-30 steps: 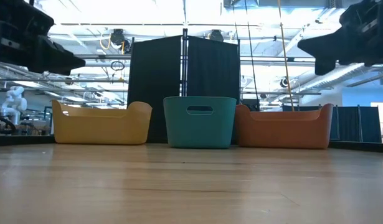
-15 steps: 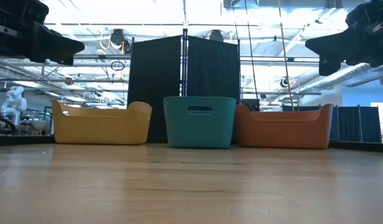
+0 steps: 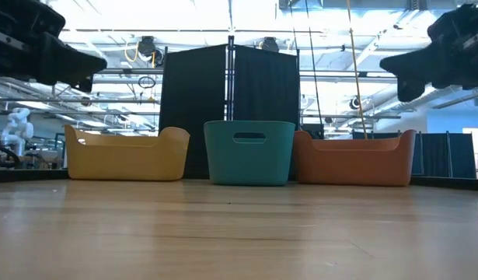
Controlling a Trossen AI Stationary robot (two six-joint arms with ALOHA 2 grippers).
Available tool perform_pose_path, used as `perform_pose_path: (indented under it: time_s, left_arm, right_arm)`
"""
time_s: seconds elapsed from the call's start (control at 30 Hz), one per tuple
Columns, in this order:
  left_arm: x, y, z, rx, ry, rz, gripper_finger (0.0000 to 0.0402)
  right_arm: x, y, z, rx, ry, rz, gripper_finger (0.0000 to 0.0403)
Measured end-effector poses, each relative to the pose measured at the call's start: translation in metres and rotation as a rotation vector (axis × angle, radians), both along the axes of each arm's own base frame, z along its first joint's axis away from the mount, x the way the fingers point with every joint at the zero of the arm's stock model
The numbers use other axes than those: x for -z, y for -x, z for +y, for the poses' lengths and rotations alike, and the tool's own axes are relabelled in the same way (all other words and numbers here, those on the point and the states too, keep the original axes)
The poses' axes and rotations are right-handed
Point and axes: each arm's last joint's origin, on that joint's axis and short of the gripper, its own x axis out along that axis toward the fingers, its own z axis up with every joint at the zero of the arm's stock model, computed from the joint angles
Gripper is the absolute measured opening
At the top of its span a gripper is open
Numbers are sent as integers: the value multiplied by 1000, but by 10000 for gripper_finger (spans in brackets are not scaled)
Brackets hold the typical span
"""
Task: Sort blocks by size
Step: Return to Home Position
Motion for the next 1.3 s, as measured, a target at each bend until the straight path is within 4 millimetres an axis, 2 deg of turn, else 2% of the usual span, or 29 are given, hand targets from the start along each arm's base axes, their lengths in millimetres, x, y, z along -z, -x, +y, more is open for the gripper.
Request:
perform_pose_path:
  time_s: [1.3]
  left_arm:
    - [2, -1, 0, 3, -1, 4, 0]
  right_arm:
    - [-1, 0, -1, 24, -23, -7, 0]
